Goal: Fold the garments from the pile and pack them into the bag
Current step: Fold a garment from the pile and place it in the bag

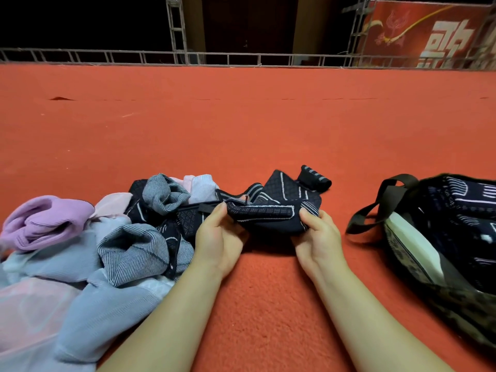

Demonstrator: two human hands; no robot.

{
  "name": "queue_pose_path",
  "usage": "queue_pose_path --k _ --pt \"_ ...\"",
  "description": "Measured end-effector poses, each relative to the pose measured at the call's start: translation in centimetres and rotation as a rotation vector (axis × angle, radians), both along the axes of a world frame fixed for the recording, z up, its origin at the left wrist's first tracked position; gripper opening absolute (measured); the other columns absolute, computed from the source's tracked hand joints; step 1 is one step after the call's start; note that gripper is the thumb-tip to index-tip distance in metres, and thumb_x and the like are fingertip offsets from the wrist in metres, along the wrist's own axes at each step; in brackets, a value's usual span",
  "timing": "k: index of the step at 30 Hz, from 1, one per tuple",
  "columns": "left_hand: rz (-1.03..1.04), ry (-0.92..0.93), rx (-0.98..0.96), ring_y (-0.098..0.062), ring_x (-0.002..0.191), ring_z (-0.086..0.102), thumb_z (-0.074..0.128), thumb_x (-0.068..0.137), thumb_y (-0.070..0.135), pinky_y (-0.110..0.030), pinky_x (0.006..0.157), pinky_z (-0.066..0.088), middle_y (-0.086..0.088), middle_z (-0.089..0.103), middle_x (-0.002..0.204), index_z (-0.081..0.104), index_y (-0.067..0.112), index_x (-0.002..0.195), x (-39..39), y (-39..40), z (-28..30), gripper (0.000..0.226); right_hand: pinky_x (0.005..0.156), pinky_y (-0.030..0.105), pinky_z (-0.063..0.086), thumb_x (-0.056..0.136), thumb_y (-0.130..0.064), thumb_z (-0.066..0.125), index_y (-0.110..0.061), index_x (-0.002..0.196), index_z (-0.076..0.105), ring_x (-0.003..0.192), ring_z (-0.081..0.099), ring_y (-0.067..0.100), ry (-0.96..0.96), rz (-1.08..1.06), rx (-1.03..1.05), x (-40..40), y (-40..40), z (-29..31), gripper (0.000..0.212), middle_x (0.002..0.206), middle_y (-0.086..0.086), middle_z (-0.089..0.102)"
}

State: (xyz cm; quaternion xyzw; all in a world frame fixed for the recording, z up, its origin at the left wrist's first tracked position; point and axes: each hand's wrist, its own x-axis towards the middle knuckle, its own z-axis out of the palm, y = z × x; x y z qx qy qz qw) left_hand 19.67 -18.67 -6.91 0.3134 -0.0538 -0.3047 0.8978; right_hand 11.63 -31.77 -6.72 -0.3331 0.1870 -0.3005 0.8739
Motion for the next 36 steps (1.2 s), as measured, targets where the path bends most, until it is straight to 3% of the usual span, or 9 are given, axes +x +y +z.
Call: queue_pose_path --k 4,8,13,16,19,22,26,33,36 --pt "0.033 -0.002 -0.081 -0.029 0.106 0.06 0.033 0.099 0.025 -0.041 0.094 0.046 -0.015 0.064 0.109 0.052 0.003 0.12 0.6 0.4 0.5 0.036 0.059 0.03 0.047 0.081 -0.049 0.064 -0.018 0.097 0.044 0.057 0.056 0.011 0.362 -0.023 -0.351 -0.6 -0.5 0.2 0.04 0.075 0.001 0.054" --pt "0.045 -0.061 -0.016 -0.029 0.09 0.067 0.035 0.097 0.024 -0.042 0.081 0.053 -0.017 0.064 0.095 0.057 0.001 0.099 0.5 0.5 0.5 0.032 0.091 0.031 0.039 0.07 -0.063 0.051 -0.029 0.115 0.05 0.102 0.051 0.015 0.472 -0.402 -1.15 -1.4 -1.4 1.1 0.057 0.103 -0.007 0.053" --pt "0.001 -0.114 0.092 -0.025 0.077 0.066 0.039 0.094 0.03 -0.038 0.077 0.054 -0.015 0.065 0.077 0.059 0.0 0.084 -0.3 -0.1 0.3 0.038 0.115 0.039 -0.005 0.073 -0.066 0.013 -0.035 0.118 0.061 0.144 0.007 0.012 0.538 0.012 -1.632 -1.2 -0.1 0.8 0.073 0.142 -0.016 0.039" --pt "0.059 -0.188 0.125 -0.024 0.076 0.062 0.052 0.083 0.035 -0.04 0.079 0.052 -0.014 0.064 0.079 0.06 0.004 0.083 -0.3 -0.1 0.0 0.032 0.117 0.046 -0.001 0.066 -0.073 0.022 -0.036 0.078 0.062 0.138 0.024 0.012 0.609 0.184 -1.623 -0.6 -0.3 -0.4 0.056 0.13 -0.017 0.052" --pt "0.171 -0.213 0.199 -0.027 0.081 0.067 0.053 0.09 0.024 -0.043 0.085 0.053 -0.015 0.069 0.086 0.064 0.006 0.087 -0.1 -0.4 -0.2 0.022 0.089 0.041 0.044 0.077 -0.052 0.058 -0.026 0.052 0.048 0.083 0.058 0.011 0.447 0.074 -1.42 -0.4 -0.9 -0.1 0.038 0.076 -0.007 0.064" --pt "0.322 -0.128 0.204 -0.027 0.093 0.066 0.049 0.096 0.015 -0.045 0.096 0.048 -0.013 0.071 0.093 0.066 0.006 0.088 1.0 -0.3 -0.2 0.021 0.057 0.031 0.035 0.086 -0.026 0.066 -0.019 0.053 0.042 0.053 0.041 0.007 0.4 -0.139 -1.042 -0.9 -1.9 0.8 0.041 0.056 0.001 0.046" --pt "0.401 -0.179 0.267 -0.019 0.086 0.065 0.047 0.096 0.01 -0.037 0.091 0.049 -0.002 0.073 0.079 0.067 0.01 0.08 0.9 -0.6 -0.3 0.025 0.056 0.031 0.029 0.088 -0.03 0.063 -0.017 0.055 0.037 0.057 0.037 0.01 0.422 -0.431 -0.846 -1.1 -3.2 0.8 0.044 0.057 0.001 0.038" --pt "0.046 -0.35 0.41 -0.021 0.092 0.063 0.055 0.087 0.019 -0.03 0.085 0.05 0.0 0.071 0.086 0.066 0.015 0.088 1.1 1.0 0.0 0.012 0.042 0.018 0.034 0.061 -0.023 0.073 -0.025 0.049 0.035 0.044 0.04 0.005 0.071 0.291 -0.748 -2.1 -2.7 1.3 0.04 0.047 -0.009 0.041" --pt "-0.377 -0.453 0.54 -0.022 0.105 0.064 0.057 0.08 0.044 -0.033 0.094 0.049 -0.006 0.07 0.112 0.066 0.015 0.111 0.6 1.8 0.4 0.043 0.041 0.017 0.033 0.054 -0.027 0.073 -0.025 0.047 0.039 0.041 0.041 0.006 0.041 0.484 -0.691 -2.8 -3.0 1.4 0.035 0.046 -0.007 0.042"
